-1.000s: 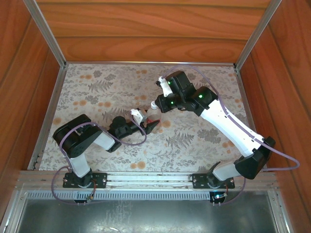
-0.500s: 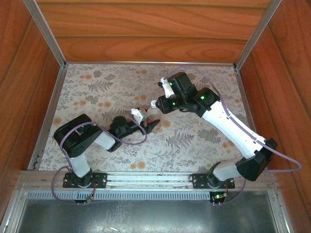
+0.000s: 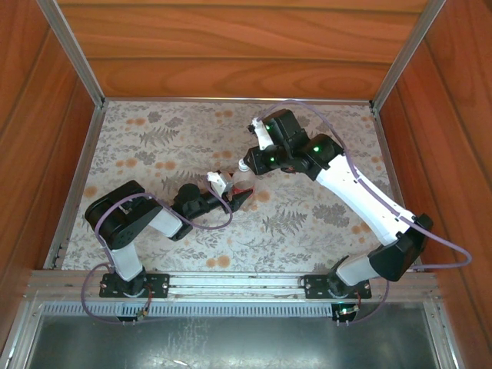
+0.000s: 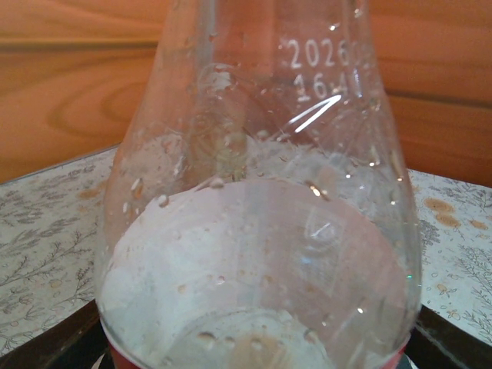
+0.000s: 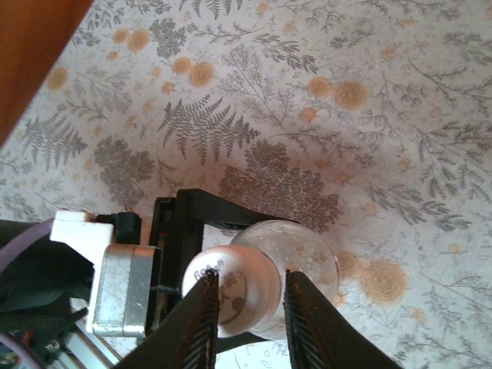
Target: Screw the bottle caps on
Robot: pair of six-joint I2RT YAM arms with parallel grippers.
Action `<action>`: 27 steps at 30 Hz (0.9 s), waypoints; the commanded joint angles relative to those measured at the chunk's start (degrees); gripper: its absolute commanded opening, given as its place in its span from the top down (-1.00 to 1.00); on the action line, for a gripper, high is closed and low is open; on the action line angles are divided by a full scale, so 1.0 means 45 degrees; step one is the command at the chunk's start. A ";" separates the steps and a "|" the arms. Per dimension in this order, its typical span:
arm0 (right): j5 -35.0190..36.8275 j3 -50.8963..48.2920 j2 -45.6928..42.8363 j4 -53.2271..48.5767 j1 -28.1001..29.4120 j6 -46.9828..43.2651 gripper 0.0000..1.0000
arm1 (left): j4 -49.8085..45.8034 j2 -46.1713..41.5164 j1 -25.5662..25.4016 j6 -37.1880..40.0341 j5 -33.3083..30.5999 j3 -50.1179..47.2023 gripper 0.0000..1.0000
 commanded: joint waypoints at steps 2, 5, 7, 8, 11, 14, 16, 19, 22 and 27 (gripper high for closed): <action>-0.0025 0.0015 0.0225 -0.0098 -0.0151 0.0019 0.51 | -0.1371 0.0449 -0.0079 -0.0202 0.0202 -0.0174 -0.41; -0.0044 -0.0152 0.0149 -0.0102 -0.0171 0.0130 0.56 | -0.1356 0.0459 -0.0079 -0.0182 0.0217 -0.0193 -0.41; -0.0157 -0.0201 0.0117 -0.0100 -0.0171 0.0157 0.57 | -0.1367 0.0492 -0.0080 -0.0182 0.0219 -0.0186 -0.41; -0.0254 -0.0197 0.0138 -0.0142 -0.0171 0.0150 0.57 | -0.1361 0.0479 -0.0086 -0.0200 0.0229 -0.0164 -0.41; -0.0402 -0.0173 0.0241 -0.0249 -0.0171 0.0180 0.57 | -0.1367 0.0459 -0.0081 -0.0207 0.0219 -0.0139 -0.41; -0.0334 -0.0167 0.0184 -0.0263 -0.0176 0.0325 0.57 | -0.1356 0.0401 -0.0097 -0.0241 0.0208 -0.0160 -0.41; -0.0268 -0.0072 0.0084 -0.0253 -0.0191 0.0371 0.56 | -0.1361 0.0381 -0.0089 -0.0299 0.0222 -0.0172 -0.41; -0.0284 0.0239 0.0030 -0.0312 -0.0191 0.0380 0.49 | -0.1362 0.0357 -0.0096 -0.0406 0.0291 -0.0170 -0.41; -0.0327 0.0389 -0.0088 -0.0096 -0.0191 0.0365 0.32 | -0.1359 0.0346 -0.0091 -0.0579 0.0298 -0.0220 -0.41; -0.0545 0.0235 -0.0111 0.0611 -0.0210 0.0458 0.10 | -0.1393 0.0368 -0.0070 -0.0766 0.0368 -0.0318 -0.40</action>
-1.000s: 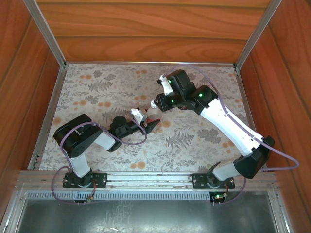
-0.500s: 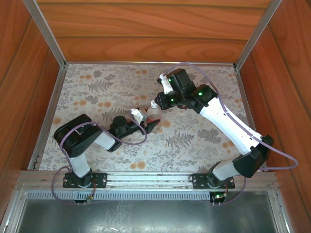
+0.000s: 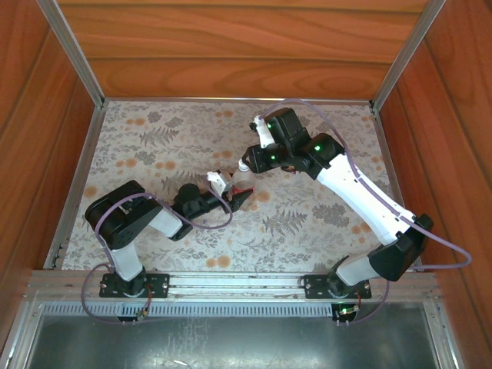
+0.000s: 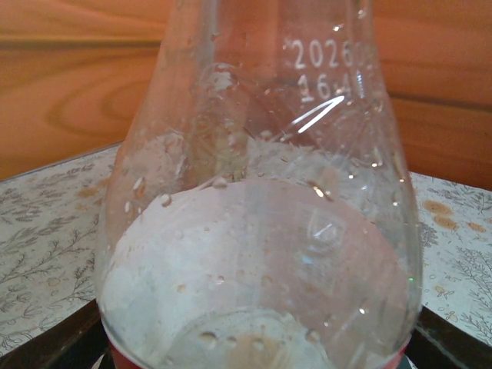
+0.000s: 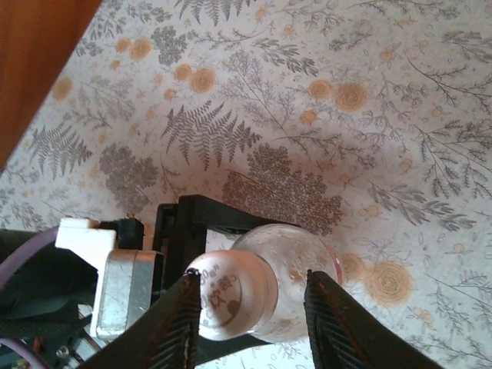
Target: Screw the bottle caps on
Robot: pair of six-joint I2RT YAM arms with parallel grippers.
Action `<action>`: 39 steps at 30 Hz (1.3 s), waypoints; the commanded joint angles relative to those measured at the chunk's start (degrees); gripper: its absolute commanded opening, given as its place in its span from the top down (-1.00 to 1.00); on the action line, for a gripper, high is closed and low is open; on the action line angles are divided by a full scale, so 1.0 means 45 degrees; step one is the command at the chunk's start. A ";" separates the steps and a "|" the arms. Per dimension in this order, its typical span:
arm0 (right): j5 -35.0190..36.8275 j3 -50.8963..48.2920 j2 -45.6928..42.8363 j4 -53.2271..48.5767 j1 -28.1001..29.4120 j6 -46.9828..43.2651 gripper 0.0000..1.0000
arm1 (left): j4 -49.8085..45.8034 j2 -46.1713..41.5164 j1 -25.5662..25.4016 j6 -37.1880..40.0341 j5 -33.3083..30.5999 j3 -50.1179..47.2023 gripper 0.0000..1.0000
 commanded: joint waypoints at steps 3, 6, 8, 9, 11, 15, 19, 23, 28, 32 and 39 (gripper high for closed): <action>-0.0468 -0.0011 -0.0055 0.0865 -0.0203 0.0279 0.09 | -0.1393 0.0371 -0.0074 -0.0671 0.0403 -0.0381 -0.40; -0.0796 -0.0215 -0.0046 0.1200 -0.0320 0.0476 0.11 | -0.1429 0.0386 -0.0074 -0.0734 0.0424 -0.0366 -0.40; -0.1090 -0.0346 -0.0054 0.1358 -0.0389 0.0557 0.16 | -0.1446 0.0351 -0.0080 -0.0755 0.0424 -0.0366 -0.40; -0.1166 -0.0391 -0.0046 0.1393 -0.0415 0.0578 0.20 | -0.1454 0.0336 -0.0073 -0.0766 0.0429 -0.0361 -0.40; -0.1290 -0.0554 -0.0031 0.1490 -0.0457 0.0618 0.30 | -0.1526 0.0288 -0.0070 -0.0774 0.0403 -0.0327 -0.40; -0.1665 -0.0851 -0.0050 0.1657 -0.0495 0.0757 0.36 | -0.1660 0.0256 -0.0066 -0.0803 0.0328 -0.0285 -0.40; -0.1892 -0.1295 -0.0232 0.1816 -0.0517 0.0961 0.46 | -0.1723 0.0257 -0.0078 -0.0871 0.0256 -0.0263 -0.40; -0.1920 -0.1995 -0.0612 0.2150 -0.0516 0.1227 0.55 | -0.1762 0.0205 -0.0077 -0.0891 0.0238 -0.0257 -0.40; -0.1781 -0.2687 -0.0999 0.2451 -0.0518 0.1506 0.62 | -0.1845 0.0089 -0.0070 -0.0910 0.0229 -0.0257 -0.40; -0.1579 -0.3163 -0.1347 0.2727 -0.0548 0.1642 0.65 | -0.1916 -0.0009 -0.0071 -0.0930 0.0189 -0.0300 -0.40; -0.1377 -0.4334 -0.1751 0.4005 -0.0589 0.1936 0.53 | -0.1973 -0.0039 -0.0067 -0.1047 0.0170 -0.0239 -0.40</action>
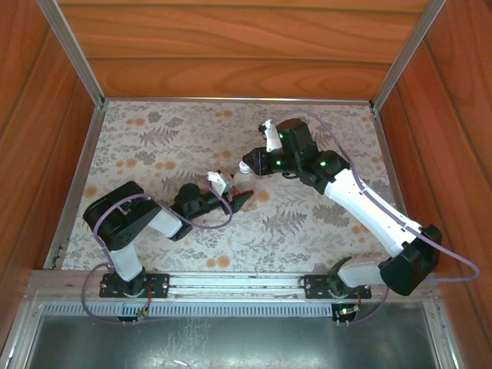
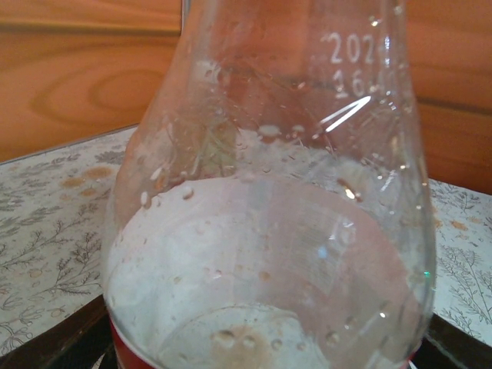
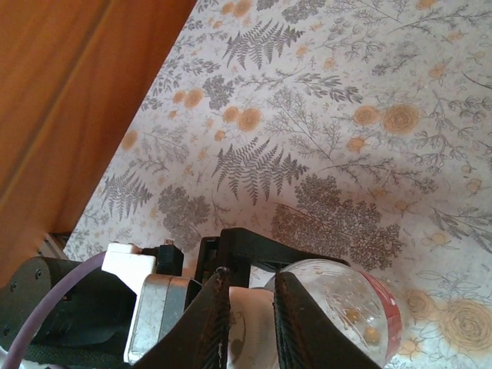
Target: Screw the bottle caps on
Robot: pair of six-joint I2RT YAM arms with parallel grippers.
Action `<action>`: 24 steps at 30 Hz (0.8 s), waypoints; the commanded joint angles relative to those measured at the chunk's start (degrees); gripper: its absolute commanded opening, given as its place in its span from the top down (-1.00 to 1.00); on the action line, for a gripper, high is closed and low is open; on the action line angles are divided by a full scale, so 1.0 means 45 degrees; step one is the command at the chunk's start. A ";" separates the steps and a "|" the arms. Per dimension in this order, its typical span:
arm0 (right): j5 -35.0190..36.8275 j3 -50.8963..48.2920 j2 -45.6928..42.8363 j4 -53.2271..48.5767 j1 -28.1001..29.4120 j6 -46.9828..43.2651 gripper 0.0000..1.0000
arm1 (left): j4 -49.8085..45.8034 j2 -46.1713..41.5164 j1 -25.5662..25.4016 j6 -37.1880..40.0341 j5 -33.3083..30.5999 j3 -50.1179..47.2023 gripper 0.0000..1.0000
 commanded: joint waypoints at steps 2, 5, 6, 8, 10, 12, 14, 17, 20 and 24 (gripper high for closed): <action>0.0366 -0.1027 -0.0304 0.0139 -0.0119 0.0197 0.52 | -0.1602 0.0126 -0.0060 -0.0679 0.0067 -0.0230 -0.40; 0.0537 -0.1272 -0.0416 0.0410 -0.0148 0.0158 0.53 | -0.1626 0.0124 -0.0063 -0.0683 0.0110 -0.0176 -0.40; 0.0576 -0.1321 -0.0416 0.0428 -0.0175 0.0177 0.54 | -0.1627 0.0126 -0.0070 -0.0681 0.0117 -0.0171 -0.40; 0.0692 -0.1453 -0.0430 0.0468 -0.0203 0.0248 0.59 | -0.1681 0.0152 -0.0062 -0.0683 0.0136 -0.0140 -0.40; 0.0651 -0.1681 -0.0555 0.0730 -0.0233 0.0360 0.61 | -0.1701 0.0141 -0.0066 -0.0683 0.0124 -0.0111 -0.40; 0.0559 -0.1864 -0.0702 0.0942 -0.0267 0.0503 0.66 | -0.1707 0.0141 -0.0046 -0.0683 0.0136 -0.0090 -0.40; 0.0358 -0.1905 -0.0767 0.0996 -0.0292 0.0585 0.68 | -0.1732 0.0124 -0.0034 -0.0702 0.0107 -0.0087 -0.40; 0.0105 -0.1868 -0.0767 0.0901 -0.0298 0.0656 0.69 | -0.1745 0.0117 0.0035 -0.0776 0.0080 -0.0084 -0.40; 0.0043 -0.1941 -0.0871 0.0842 -0.0315 0.0753 0.70 | -0.1775 0.0109 0.0091 -0.0838 0.0063 -0.0080 -0.40; 0.0166 -0.2024 -0.1077 0.0783 -0.0315 0.0842 0.71 | -0.1783 0.0116 0.0113 -0.0859 0.0063 -0.0072 -0.40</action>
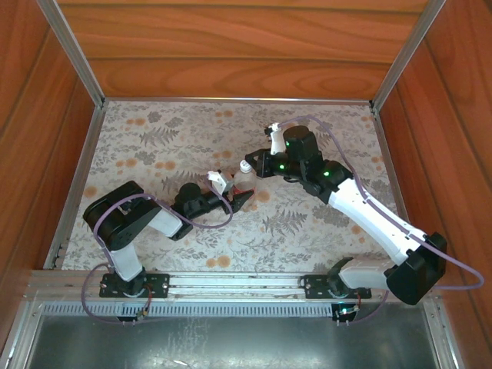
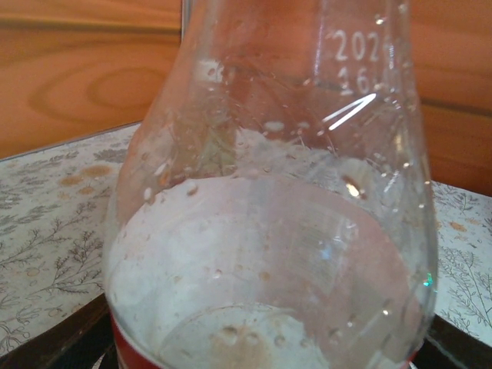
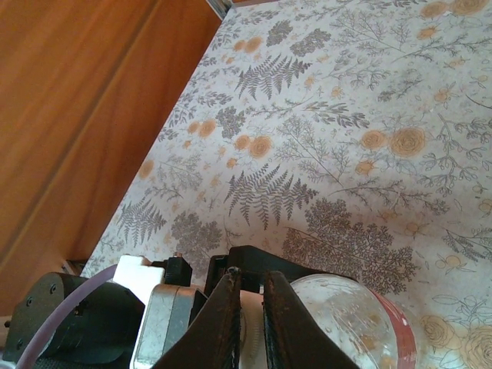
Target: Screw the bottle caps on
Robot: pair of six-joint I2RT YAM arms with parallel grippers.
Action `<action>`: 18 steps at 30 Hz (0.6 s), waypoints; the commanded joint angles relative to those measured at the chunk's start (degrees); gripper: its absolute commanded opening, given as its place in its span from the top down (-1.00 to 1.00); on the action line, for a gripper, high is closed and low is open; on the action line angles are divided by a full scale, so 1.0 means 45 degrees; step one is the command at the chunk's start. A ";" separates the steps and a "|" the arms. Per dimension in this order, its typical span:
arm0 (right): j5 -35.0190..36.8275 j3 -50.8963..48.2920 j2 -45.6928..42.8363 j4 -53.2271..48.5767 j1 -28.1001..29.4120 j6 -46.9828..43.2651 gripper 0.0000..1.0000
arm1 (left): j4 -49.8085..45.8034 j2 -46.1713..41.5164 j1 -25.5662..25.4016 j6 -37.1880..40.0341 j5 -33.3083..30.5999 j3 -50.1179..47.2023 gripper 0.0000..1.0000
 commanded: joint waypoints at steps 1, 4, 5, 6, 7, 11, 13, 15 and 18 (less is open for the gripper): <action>0.0097 -0.0441 -0.0190 -0.1191 -0.0092 0.0133 0.71 | -0.1652 0.0143 0.0090 -0.0720 0.0053 -0.0145 -0.40; 0.0054 -0.0356 -0.0251 -0.1254 -0.0089 0.0143 0.70 | -0.1673 0.0160 0.0101 -0.0703 0.0092 -0.0143 -0.40; 0.0048 -0.0313 -0.0250 -0.1253 -0.0085 0.0133 0.69 | -0.1662 0.0172 0.0098 -0.0702 0.0092 -0.0142 -0.40; 0.0033 -0.0289 -0.0235 -0.1259 -0.0096 0.0114 0.68 | -0.1671 0.0194 0.0089 -0.0699 0.0112 -0.0126 -0.40; 0.0029 -0.0221 -0.0213 -0.1284 -0.0089 0.0096 0.67 | -0.1672 0.0192 0.0099 -0.0687 0.0112 -0.0130 -0.40; -0.0117 0.0110 -0.0057 -0.1376 -0.0094 -0.0020 0.65 | -0.1673 0.0199 0.0100 -0.0644 0.0141 -0.0148 -0.40; -0.0166 0.0227 -0.0091 -0.1386 -0.0097 -0.0079 0.62 | -0.1672 0.0196 0.0101 -0.0633 0.0115 -0.0190 -0.40; -0.0129 0.0278 -0.0227 -0.1348 -0.0095 -0.0082 0.56 | -0.1671 0.0171 0.0091 -0.0626 0.0122 -0.0227 -0.40; -0.0141 0.0393 -0.0218 -0.1210 -0.0086 -0.0111 0.37 | -0.1671 0.0196 0.0100 -0.0564 0.0129 -0.0210 -0.40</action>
